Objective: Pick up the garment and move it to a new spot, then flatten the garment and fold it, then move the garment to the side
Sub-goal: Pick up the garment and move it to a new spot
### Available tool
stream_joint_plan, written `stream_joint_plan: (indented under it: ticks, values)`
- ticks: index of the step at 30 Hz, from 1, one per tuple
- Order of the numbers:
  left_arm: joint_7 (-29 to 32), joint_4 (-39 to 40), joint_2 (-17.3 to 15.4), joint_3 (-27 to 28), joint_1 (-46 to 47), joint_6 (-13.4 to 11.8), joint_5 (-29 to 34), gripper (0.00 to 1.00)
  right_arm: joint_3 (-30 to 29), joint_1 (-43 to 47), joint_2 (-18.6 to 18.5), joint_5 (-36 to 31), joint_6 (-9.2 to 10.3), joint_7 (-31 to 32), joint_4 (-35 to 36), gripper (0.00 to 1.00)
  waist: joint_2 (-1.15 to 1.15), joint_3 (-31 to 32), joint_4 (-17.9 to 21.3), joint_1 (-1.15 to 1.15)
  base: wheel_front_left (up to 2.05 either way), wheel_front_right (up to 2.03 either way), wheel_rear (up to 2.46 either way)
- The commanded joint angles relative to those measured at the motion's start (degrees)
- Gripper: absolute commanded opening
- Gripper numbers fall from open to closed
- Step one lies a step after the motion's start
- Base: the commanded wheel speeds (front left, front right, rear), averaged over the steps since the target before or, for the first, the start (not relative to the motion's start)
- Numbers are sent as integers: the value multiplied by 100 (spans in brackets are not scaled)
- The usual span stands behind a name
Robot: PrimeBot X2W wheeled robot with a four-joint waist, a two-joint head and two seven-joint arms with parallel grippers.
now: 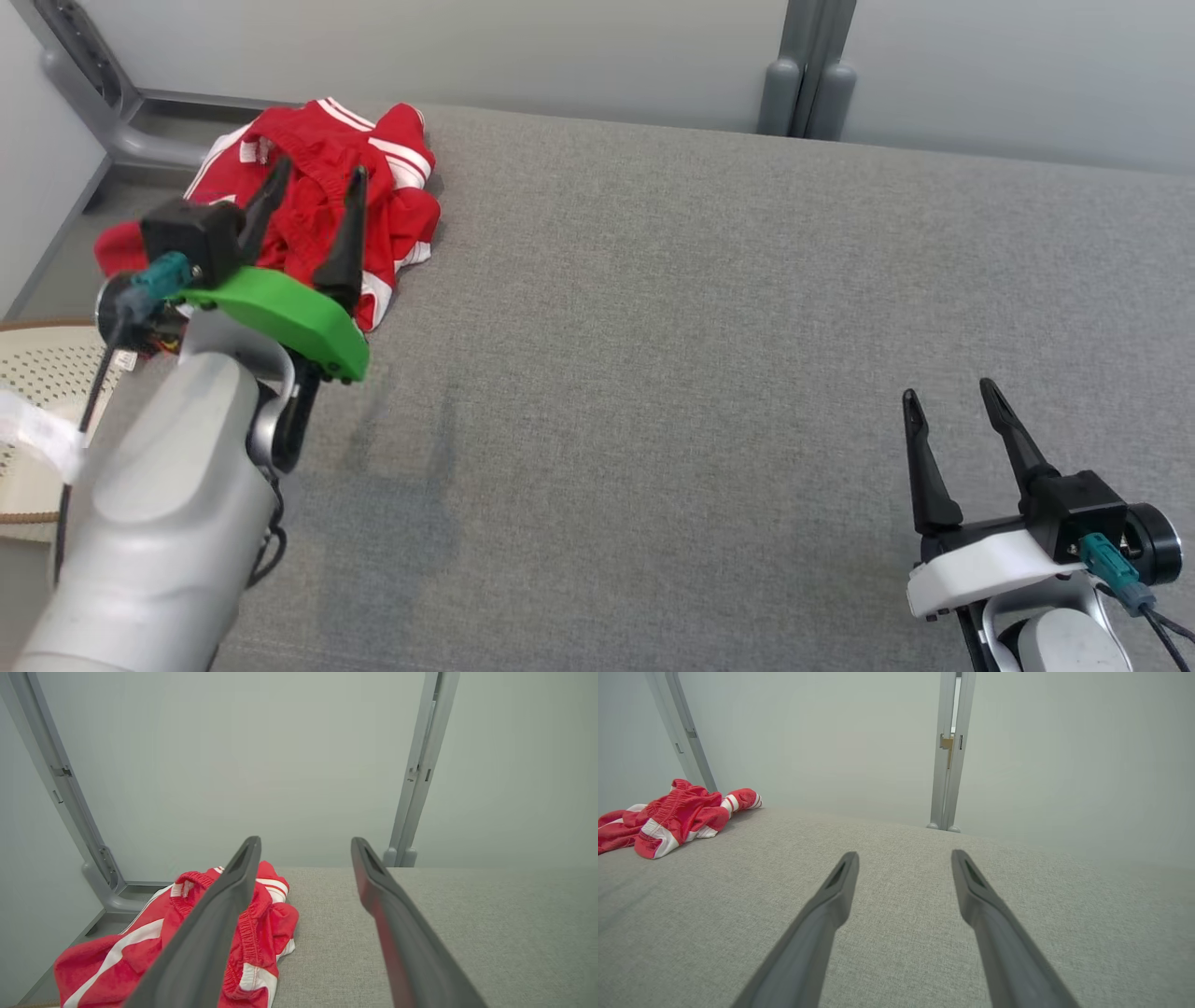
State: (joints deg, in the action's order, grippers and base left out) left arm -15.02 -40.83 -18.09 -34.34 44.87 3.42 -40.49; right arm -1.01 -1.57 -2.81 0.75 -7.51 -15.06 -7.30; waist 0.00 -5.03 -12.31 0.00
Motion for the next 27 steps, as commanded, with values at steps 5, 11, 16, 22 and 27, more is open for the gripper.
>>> stream_joint_plan:
  ticks: [5, 11, 16, 22, 27]
  values:
    - [-11, 926, 371, 572, -1335, -306, 423, 100, -73, 224, -15, 142, 4, -18, 52, 100, 0, 267, 67, 0, 0, 0, 0]
    - [-13, 1471, 794, 1021, -2574, -462, 811, 100, -72, 359, -16, 257, 4, -18, 18, 100, 0, 385, 180, 0, 0, 0, 0]
    - [-13, 1700, 1065, 1270, -3164, -491, 1189, 100, -43, 388, -16, 336, 4, -18, -11, 100, 0, 439, 222, 0, 0, 0, 0]
    - [-14, 1703, 1254, 1414, -3439, -399, 1463, 100, 6, 366, -16, 409, 4, -18, -54, 100, 0, 479, 271, 0, 0, 0, 0]
    - [-14, 1624, 1322, 1502, -3412, -322, 1597, 100, 3, 372, -16, 438, 4, -18, -84, 100, 0, 504, 279, 0, 0, 0, 0]
